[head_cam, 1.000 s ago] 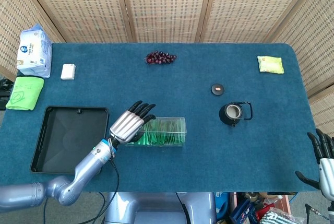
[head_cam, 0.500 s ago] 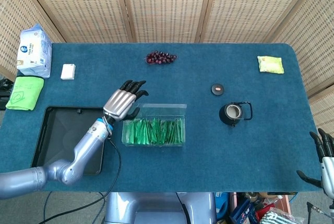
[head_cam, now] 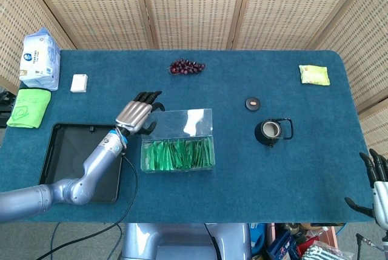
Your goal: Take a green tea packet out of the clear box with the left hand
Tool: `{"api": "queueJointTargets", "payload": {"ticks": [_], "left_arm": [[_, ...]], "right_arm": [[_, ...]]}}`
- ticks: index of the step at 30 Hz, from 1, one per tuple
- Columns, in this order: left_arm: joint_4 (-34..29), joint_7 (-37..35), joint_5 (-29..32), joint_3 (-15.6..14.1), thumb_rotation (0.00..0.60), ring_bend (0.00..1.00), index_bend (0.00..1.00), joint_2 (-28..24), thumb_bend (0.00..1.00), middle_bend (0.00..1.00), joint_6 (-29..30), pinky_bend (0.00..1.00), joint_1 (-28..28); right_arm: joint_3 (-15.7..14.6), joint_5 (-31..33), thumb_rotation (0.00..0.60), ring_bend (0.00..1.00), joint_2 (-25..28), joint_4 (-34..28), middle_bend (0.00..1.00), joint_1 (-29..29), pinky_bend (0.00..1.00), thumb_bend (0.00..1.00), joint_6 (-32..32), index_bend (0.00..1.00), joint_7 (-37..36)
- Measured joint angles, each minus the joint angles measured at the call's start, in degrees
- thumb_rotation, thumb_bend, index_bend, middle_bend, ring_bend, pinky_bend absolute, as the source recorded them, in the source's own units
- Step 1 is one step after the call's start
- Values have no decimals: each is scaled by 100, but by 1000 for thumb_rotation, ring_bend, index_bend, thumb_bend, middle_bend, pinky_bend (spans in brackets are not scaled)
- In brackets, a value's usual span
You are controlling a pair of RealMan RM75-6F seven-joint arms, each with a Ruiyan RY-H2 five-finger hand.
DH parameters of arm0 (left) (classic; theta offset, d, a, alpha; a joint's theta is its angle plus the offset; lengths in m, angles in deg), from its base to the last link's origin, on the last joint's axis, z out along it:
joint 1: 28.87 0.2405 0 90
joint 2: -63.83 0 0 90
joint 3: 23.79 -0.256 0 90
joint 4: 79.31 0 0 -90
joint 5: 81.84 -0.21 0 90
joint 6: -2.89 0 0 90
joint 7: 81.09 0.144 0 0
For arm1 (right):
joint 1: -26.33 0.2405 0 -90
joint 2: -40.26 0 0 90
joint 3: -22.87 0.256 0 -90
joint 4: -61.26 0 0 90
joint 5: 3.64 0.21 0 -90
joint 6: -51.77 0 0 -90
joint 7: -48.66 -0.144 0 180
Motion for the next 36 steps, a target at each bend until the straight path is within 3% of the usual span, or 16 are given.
{"api": "queueJointTargets", "payload": {"ticks": [1,5,11,16,20,31,36], "left_arm": [[41,-14,39,-16,600,0,6,7,522,0,20,0,-13],[120,-237,-222,5,600,0,0,60,522,0,209,0,41],[260,-864,-1378,-57,600,0,3,94,521,0,540,0,202],[177,-1378,-2366,-416,600,0,139,20,519,0,476,0,284],[107,-1498,-2880,-787,600,0,177,17,505,0,347,0,303],[231,-1219,-3031,-952,600,0,297,317,463,0,299,0,245],[313,-1092,-3035,-989,600,0,306,436,463,0,286,0,217]], "right_arm": [[0,-2,600,0,0,0,0,0,0,0,2,0,-2],[1,5,600,0,4,8,0,1,0,0,0,0,-25],[-5,-5,600,0,14,11,0,7,0,0,-7,0,-57],[-16,-29,600,0,22,-11,0,19,0,0,-22,0,-60],[-21,-26,600,0,24,-13,0,18,0,0,-24,0,-63],[-15,8,600,0,34,23,0,11,0,0,-22,0,-132],[-5,39,600,0,41,48,0,27,0,0,-63,0,-186]]}}
